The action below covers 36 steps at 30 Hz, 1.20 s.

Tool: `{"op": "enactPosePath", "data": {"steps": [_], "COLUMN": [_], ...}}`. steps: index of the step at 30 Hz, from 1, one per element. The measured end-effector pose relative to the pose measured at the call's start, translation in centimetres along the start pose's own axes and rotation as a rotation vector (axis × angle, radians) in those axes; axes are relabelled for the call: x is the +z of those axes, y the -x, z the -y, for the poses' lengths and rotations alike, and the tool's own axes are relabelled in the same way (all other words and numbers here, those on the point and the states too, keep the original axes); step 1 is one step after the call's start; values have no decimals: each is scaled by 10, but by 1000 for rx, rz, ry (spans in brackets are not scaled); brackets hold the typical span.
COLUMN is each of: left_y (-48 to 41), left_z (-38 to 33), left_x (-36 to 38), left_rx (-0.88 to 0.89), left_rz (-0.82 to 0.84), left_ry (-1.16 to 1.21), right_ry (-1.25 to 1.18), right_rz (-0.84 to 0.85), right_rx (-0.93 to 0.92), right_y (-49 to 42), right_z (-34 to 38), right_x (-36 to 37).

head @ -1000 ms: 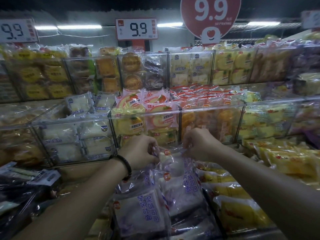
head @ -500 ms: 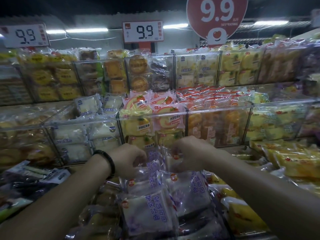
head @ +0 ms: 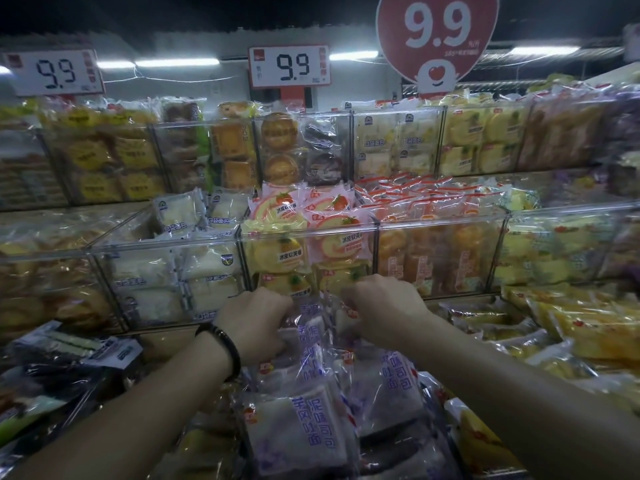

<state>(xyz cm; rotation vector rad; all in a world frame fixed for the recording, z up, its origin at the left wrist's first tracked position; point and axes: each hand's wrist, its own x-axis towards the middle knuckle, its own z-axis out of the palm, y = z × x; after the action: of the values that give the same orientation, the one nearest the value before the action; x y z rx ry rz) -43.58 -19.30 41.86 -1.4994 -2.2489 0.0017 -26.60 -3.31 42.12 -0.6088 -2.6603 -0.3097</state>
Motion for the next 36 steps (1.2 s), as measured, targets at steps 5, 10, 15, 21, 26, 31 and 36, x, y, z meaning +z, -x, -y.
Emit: {"op": "enactPosePath", "data": {"steps": [5, 10, 15, 21, 26, 31, 36], "left_y": [0, -5, -5, 0, 10, 10, 22], "left_z": [-4, 7, 8, 12, 27, 27, 37], "left_x": [2, -8, 1, 2, -9, -3, -8], "left_rx": [31, 70, 74, -25, 45, 54, 7], "left_rz": [105, 216, 130, 29, 0, -10, -84], "left_ry": [-34, 135, 92, 295, 206, 256, 384], "right_ry": [-53, -153, -269, -173, -221, -255, -343], "right_rz": [114, 128, 89, 34, 69, 117, -27], "right_rx": [-34, -56, -140, 27, 148, 124, -36], "right_y": [3, 0, -4, -14, -21, -24, -15], "right_z": [0, 2, 21, 30, 37, 35, 26], "right_x": [-1, -13, -17, -9, -8, -12, -27]}}
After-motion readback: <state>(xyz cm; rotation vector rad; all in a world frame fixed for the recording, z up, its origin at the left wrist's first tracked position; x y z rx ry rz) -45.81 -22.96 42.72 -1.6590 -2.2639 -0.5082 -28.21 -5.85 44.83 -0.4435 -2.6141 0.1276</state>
